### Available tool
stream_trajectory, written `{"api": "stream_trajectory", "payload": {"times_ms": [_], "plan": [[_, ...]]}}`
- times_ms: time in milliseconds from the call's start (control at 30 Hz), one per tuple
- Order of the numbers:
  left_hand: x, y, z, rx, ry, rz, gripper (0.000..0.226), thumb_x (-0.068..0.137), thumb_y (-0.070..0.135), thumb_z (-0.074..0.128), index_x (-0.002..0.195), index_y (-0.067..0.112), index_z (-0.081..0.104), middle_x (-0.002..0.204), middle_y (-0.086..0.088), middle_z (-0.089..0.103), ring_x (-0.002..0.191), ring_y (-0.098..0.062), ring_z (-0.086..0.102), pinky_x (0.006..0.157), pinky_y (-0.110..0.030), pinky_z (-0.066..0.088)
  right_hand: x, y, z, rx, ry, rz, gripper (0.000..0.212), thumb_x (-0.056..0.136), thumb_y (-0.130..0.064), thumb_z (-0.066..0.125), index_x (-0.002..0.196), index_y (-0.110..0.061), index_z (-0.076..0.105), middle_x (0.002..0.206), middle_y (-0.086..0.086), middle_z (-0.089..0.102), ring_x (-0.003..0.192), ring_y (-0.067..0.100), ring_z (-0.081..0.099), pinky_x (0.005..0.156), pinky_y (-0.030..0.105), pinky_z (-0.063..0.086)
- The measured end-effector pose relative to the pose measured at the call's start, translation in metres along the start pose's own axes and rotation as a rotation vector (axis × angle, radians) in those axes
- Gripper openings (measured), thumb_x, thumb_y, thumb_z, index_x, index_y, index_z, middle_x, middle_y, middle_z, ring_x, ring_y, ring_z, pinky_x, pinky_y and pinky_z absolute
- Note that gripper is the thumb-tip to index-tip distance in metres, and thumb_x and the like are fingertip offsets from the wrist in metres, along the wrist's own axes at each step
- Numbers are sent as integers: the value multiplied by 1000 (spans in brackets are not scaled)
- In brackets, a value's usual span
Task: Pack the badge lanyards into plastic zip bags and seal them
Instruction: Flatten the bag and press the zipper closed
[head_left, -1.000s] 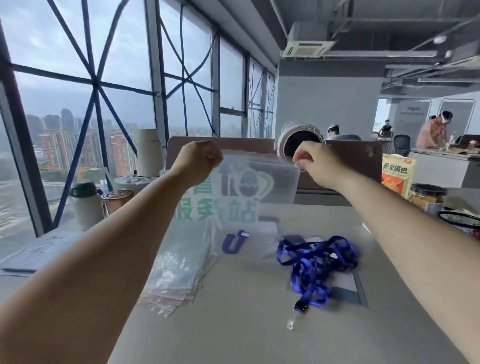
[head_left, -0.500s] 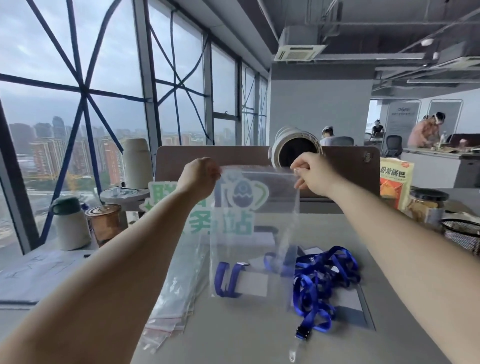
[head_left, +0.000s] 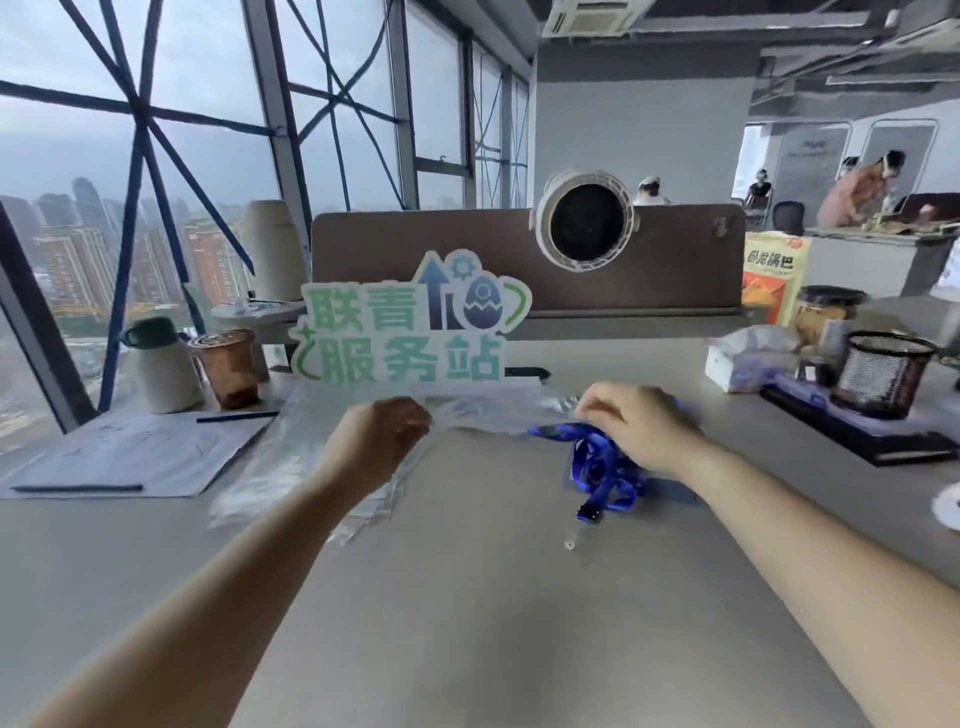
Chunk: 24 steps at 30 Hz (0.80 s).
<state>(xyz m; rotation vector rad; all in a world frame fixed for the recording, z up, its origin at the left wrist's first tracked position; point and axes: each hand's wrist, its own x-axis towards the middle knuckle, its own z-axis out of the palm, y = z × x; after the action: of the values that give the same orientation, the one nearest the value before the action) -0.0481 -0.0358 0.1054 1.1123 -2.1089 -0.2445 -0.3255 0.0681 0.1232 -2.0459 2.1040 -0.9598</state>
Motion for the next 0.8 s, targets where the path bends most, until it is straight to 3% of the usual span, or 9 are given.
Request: {"api": "stream_trajectory", "payload": {"times_ms": [100,200,400,433,500,533,600,700,800], "plan": [[-55,-24,26,57,-207,-69,12,87,24,64,94,29,73,96,9,73,90,-15,68,78,-28,52,-47,13,34,-79,-181,32,12,92,-28,55,86,-33,64,84,-21,62,81,4,55,66,19,40],[-84,-33,35,217,-298,-20,17,89,42,56,102,41,68,110,18,66,106,-10,60,86,-29,50,-67,24,52,-144,-242,-26,12,89,-29,57,87,-32,69,91,-17,65,94,4,53,82,30,48],[-93,-25,29,256,-249,90,58,71,70,29,90,33,69,103,19,66,107,-10,53,88,-29,45,-72,18,56,-36,-122,-38,32,87,-41,57,65,-18,62,72,-6,63,79,9,53,76,35,47],[-88,-20,31,248,-238,108,62,73,71,26,96,33,68,112,17,65,110,-12,53,91,-30,44,-67,16,57,10,-88,-33,32,88,-43,55,67,-20,63,75,-6,64,81,9,55,78,36,48],[-79,-9,39,237,-346,113,57,87,65,27,127,34,54,143,11,45,132,-14,40,106,-35,35,-56,6,63,30,-133,-30,29,93,-46,45,105,-29,66,117,-8,63,117,10,51,101,38,41],[-77,-4,43,261,-462,107,55,94,57,27,141,31,38,154,8,26,141,-15,25,114,-38,24,-52,0,67,-12,-241,-12,43,96,-48,38,131,-28,51,143,-10,44,137,12,32,114,39,26],[-77,2,51,424,-715,129,52,101,42,22,150,27,12,159,5,1,146,-17,2,118,-44,5,-48,-6,80,-172,-492,43,64,95,-57,22,150,-25,12,157,-13,2,146,13,-6,119,41,-1],[-75,2,53,445,-734,146,47,101,43,22,146,29,27,157,7,19,145,-17,15,116,-43,12,-43,-5,89,-383,-696,109,76,90,-67,10,151,-23,4,159,-7,-3,146,15,-7,117,44,-10],[-52,-2,53,347,-541,134,49,96,55,31,138,33,41,150,9,34,139,-17,29,111,-35,22,-24,-6,84,-349,-525,80,71,92,-64,15,148,-21,24,157,-4,18,145,16,13,119,43,0]]}}
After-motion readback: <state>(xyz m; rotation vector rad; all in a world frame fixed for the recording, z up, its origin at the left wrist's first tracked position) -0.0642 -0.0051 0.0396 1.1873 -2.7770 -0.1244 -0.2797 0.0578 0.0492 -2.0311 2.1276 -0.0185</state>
